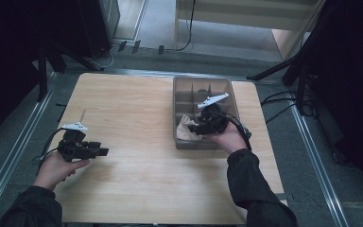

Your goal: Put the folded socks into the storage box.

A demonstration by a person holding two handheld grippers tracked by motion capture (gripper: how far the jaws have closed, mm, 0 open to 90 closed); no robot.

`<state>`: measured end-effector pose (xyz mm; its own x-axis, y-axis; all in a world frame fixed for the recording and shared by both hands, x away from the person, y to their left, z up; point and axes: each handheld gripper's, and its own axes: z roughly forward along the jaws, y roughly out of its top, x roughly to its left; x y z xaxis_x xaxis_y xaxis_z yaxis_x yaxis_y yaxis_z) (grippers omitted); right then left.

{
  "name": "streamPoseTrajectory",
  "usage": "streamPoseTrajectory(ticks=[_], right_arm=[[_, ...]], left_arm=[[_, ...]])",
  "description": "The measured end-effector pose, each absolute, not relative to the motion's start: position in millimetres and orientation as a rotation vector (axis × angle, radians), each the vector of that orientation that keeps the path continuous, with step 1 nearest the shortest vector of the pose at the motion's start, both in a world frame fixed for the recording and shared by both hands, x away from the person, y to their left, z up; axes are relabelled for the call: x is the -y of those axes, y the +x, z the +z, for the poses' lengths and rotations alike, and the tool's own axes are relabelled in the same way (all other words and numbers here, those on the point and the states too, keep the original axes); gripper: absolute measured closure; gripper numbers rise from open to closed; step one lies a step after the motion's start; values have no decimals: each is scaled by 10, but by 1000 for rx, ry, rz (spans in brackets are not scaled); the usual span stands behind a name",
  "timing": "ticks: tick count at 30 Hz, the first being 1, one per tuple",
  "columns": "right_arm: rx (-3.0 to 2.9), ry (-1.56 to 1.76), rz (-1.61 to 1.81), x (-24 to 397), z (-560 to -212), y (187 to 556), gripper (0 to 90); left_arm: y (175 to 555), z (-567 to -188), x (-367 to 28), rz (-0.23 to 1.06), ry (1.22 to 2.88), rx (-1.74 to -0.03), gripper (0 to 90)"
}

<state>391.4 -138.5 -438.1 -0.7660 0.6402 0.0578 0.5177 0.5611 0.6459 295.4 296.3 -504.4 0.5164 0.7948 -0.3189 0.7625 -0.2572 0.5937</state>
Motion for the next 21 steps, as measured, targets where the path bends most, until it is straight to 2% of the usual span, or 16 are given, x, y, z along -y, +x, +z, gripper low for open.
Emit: streamPoseTrajectory(ticks=[3,5,7,8,12,17,21], right_arm=[[-2615,962,983,1373,-4279,3889,449],[-2617,957,973,1357,-4227,3874,503],[-2617,971,960,1338,-4179,3860,569],[-2614,989,952,1328,-4154,3845,644],[-2630,993,922,1274,-4095,3817,795],[-2654,977,876,1220,-4122,3830,886],[-2691,971,863,1181,-4176,3861,898]], left_arm=[[2951,-5043,-2968,59,2043,-1269,452],[2951,-5043,-2971,62,2041,-1270,452],[2952,-5043,-2975,52,2030,-1276,459],[2954,-5042,-2979,49,2029,-1276,465],[2960,-5041,-2988,44,2025,-1282,478],[2962,-5046,-2985,41,2031,-1298,480],[2971,-5063,-2988,37,2046,-1311,484]])
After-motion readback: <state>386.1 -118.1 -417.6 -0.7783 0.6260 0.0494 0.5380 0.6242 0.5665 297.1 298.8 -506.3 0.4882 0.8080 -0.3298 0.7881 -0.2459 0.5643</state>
